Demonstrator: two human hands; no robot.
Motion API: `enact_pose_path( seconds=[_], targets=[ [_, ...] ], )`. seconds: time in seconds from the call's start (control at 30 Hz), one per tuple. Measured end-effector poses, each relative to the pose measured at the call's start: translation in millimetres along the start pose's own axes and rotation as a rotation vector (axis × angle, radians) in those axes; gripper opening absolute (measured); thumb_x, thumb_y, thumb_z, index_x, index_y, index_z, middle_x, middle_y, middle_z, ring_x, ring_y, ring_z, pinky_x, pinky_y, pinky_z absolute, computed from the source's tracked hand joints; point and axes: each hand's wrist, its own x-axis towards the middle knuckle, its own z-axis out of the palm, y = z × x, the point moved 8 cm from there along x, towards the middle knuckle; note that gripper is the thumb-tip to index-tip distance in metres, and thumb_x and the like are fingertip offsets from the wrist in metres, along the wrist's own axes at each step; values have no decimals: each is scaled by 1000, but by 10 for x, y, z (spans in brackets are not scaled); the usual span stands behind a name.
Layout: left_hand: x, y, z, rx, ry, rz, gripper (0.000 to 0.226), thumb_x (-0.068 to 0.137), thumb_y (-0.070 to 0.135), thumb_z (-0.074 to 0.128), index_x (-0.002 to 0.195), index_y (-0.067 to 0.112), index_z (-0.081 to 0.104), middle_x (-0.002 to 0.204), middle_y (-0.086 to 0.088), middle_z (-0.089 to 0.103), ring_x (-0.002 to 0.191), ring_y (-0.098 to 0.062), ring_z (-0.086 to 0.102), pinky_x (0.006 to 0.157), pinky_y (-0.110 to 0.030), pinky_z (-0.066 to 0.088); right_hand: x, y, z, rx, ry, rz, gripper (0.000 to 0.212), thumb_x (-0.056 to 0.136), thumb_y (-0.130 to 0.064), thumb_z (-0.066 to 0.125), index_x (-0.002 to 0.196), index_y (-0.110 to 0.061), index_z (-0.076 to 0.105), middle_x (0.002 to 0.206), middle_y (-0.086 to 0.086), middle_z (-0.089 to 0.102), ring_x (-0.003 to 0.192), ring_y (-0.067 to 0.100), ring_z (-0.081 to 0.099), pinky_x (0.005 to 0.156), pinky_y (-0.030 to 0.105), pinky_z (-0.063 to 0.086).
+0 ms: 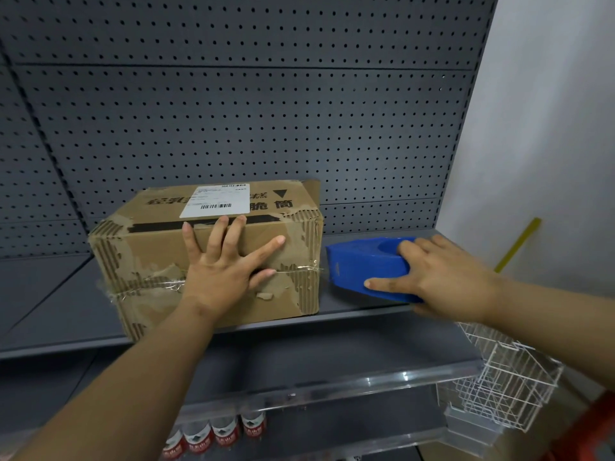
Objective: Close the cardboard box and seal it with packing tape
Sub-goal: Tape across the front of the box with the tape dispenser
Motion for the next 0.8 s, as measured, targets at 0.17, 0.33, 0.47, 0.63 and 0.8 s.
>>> enact_pose_path(
  seconds=[0.17,0.33,0.47,0.63,0.8],
  targets=[
    [-3,-11,-1,-11,-16,1,62,79,71,44,135,48,33,136,-14,29,126,-34,28,105,-68,2,197,0,35,7,19,43,71,49,-28,82,116,-41,62,76,12,56,57,27,54,59,36,48],
    [-9,8,-2,-2,-15,6,61,79,71,43,135,48,33,136,-14,29,126,-33,29,102,-71,7,109,-16,158,48,-83,117,72,53,-34,77,121,-43,57,82,12,55,62,30,57,62,39,49],
    [-7,7,5,-21,-20,6,60,80,70,43,135,48,33,136,-14,29,126,-34,28,102,-71,6,29,353,263,-30,-164,251,65,64,-31,71,125,-45,52,89,13,53,75,34,57,70,40,44],
    [1,31,6,-6,-35,8,61,83,68,42,138,46,30,142,-16,24,135,-35,17,107,-68,1,-108,348,476,24,-164,340,75,49,-36,83,120,-39,60,81,13,55,70,32,59,63,42,49],
    [71,424,-125,-4,23,253,59,90,23,36,147,30,20,159,-6,-3,146,-24,-1,114,-50,-7,202,443,255,198,88,497,72,44,-29,85,113,-34,65,71,12,48,57,32,54,55,39,48]
  ],
)
